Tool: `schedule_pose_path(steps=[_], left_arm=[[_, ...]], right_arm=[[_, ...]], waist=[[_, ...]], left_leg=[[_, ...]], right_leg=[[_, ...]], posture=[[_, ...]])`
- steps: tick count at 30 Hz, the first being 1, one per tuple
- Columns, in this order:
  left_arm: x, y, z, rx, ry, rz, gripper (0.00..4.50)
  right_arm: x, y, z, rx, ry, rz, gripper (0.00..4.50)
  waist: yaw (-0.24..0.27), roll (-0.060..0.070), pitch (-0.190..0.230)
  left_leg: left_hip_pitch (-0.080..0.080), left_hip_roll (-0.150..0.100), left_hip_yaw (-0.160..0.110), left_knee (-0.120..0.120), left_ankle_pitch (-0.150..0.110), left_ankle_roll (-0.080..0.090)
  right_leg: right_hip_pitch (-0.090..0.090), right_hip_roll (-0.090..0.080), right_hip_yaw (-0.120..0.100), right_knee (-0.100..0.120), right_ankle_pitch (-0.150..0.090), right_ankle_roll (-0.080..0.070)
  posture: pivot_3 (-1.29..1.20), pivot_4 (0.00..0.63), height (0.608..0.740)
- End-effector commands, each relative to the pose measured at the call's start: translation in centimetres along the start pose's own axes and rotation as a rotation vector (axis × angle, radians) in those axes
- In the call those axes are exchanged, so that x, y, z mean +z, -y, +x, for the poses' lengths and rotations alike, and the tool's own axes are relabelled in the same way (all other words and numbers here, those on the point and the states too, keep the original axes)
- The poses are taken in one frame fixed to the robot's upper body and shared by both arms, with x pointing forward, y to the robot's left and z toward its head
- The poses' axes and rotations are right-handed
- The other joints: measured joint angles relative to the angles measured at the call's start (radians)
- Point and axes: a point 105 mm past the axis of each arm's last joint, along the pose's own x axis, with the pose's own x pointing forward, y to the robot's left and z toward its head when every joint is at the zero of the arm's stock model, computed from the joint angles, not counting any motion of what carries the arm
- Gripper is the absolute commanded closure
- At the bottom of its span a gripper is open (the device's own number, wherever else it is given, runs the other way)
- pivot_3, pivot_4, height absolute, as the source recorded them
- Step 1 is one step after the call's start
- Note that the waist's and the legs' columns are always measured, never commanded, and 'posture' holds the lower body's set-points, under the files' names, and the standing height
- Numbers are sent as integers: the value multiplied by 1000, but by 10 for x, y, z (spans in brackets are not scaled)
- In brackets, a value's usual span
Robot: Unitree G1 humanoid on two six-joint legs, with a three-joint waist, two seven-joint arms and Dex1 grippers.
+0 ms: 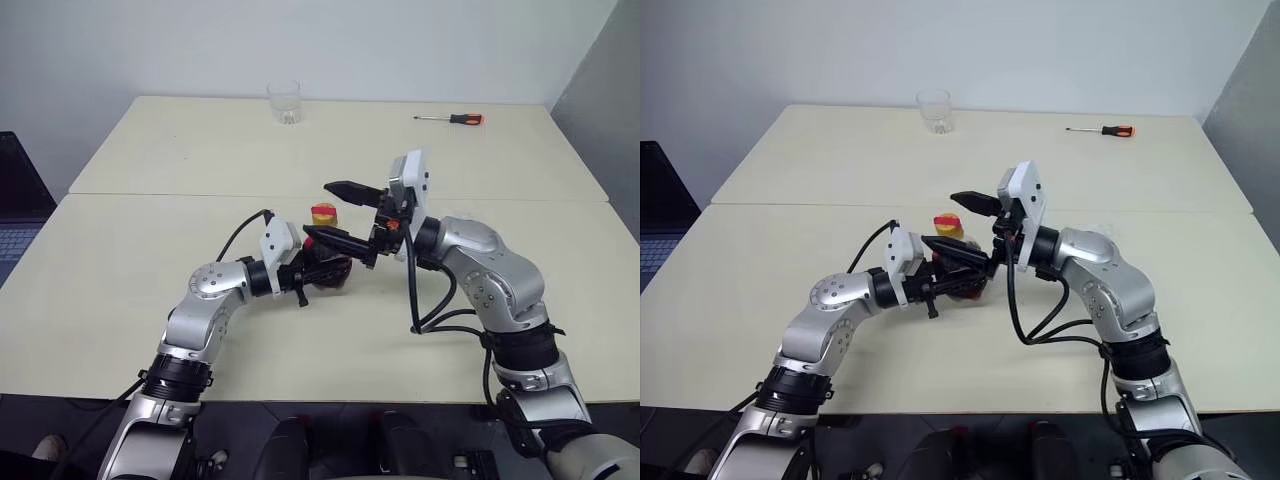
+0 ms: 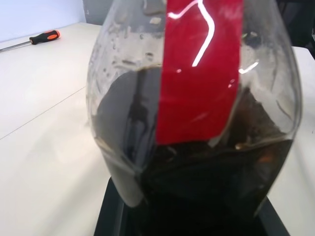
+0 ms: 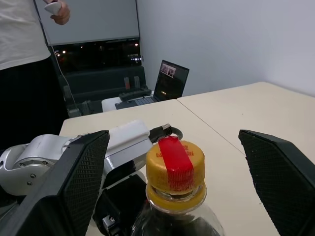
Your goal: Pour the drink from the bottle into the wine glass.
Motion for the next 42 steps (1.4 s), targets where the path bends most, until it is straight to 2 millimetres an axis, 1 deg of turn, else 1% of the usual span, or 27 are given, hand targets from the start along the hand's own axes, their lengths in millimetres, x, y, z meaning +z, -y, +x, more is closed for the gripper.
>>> schedule_pose_path(steps=[1, 3, 10, 11, 23, 29, 33, 38, 42], left_arm=[[19, 0, -1, -3, 53, 59, 3524], [19, 0, -1, -2, 52, 58, 3524], [18, 2, -1, -7, 51, 55, 3524], [18, 2, -1, -7, 51, 55, 3524], [19, 1, -1, -6, 51, 59, 3524], [17, 0, -4, 1, 45, 59, 3524], [16, 0, -5, 3, 42, 56, 3524], [17, -3, -7, 12, 40, 59, 3524], [20, -6, -9, 21, 42, 65, 3524]], right_arm=[[14, -3, 3, 22, 36, -56, 184], [14, -2, 3, 18, 37, -57, 640], [14, -2, 3, 15, 40, -58, 3142], [14, -2, 2, 15, 41, -59, 3351], [17, -3, 1, 18, 45, -59, 3347], [32, -12, -2, 47, 75, -37, 3347], [40, -15, -4, 48, 88, -31, 3347], [50, -8, -9, 1, 101, -53, 3347], [50, 1, -21, -60, 90, -62, 3347]], waist=[[0, 0, 0], [0, 0, 0], [0, 0, 0], [0, 0, 0], [0, 0, 0], [0, 0, 0], [0, 0, 0], [0, 0, 0], [0, 0, 0]], left_leg=[[0, 0, 0, 0, 0, 0], [0, 0, 0, 0, 0, 0], [0, 0, 0, 0, 0, 0], [0, 0, 0, 0, 0, 0], [0, 0, 0, 0, 0, 0], [0, 0, 0, 0, 0, 0], [0, 0, 0, 0, 0, 0], [0, 0, 0, 0, 0, 0], [0, 0, 0, 0, 0, 0]], right_leg=[[0, 0, 0, 0, 0, 0], [0, 0, 0, 0, 0, 0], [0, 0, 0, 0, 0, 0], [0, 0, 0, 0, 0, 0], [0, 0, 0, 0, 0, 0], [0, 0, 0, 0, 0, 0], [0, 0, 0, 0, 0, 0], [0, 0, 0, 0, 0, 0], [0, 0, 0, 0, 0, 0]], posture=[[0, 150, 740], [0, 150, 740], [0, 150, 740], [0, 150, 740], [0, 150, 740], [0, 150, 740], [0, 150, 740], [0, 150, 740], [0, 150, 740]])
